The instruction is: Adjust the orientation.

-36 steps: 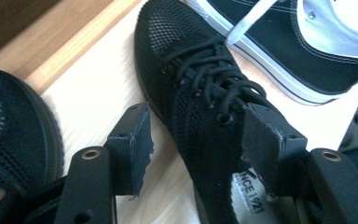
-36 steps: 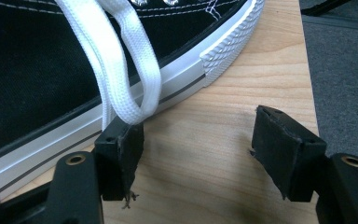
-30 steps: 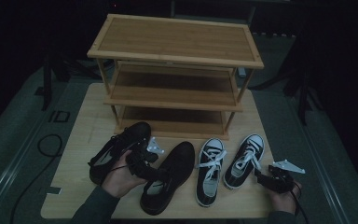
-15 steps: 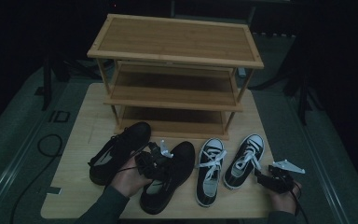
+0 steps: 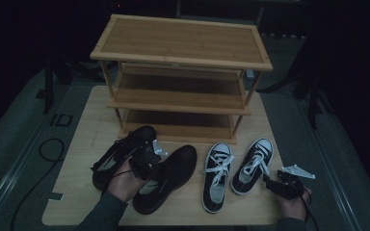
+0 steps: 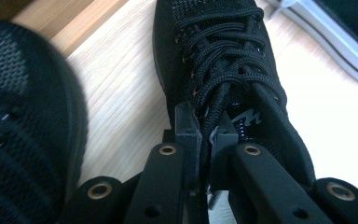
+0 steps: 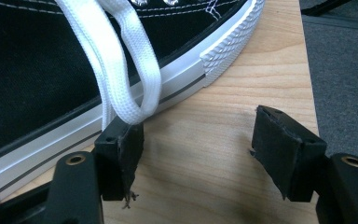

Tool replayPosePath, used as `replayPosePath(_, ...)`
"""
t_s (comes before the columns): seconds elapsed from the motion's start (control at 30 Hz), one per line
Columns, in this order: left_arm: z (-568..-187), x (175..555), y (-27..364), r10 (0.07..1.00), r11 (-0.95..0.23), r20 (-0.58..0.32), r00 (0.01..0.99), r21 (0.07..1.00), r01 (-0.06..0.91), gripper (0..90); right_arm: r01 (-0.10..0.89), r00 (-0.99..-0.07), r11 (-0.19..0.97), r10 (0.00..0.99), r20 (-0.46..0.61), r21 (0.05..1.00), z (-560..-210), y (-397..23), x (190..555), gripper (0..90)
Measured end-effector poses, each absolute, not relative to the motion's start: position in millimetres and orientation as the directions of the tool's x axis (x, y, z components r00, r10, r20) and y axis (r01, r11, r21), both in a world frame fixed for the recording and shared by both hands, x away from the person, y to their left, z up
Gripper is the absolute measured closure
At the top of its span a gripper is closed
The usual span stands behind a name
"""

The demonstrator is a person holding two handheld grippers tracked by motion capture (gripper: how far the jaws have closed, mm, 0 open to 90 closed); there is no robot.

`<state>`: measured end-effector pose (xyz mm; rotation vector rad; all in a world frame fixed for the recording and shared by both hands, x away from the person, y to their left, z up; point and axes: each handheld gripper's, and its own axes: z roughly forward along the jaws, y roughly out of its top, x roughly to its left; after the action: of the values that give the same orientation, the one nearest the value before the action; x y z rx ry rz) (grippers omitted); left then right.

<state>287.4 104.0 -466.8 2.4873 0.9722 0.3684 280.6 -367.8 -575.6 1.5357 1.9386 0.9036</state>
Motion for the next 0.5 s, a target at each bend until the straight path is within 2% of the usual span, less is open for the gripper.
replayPosePath(0.5,-466,285,149,0.763,-0.591,0.096,0.639,0.501,0.632,85.8,0.637,-0.236,0.143,0.972,0.016,0.757,-576,-368,281,33.8)
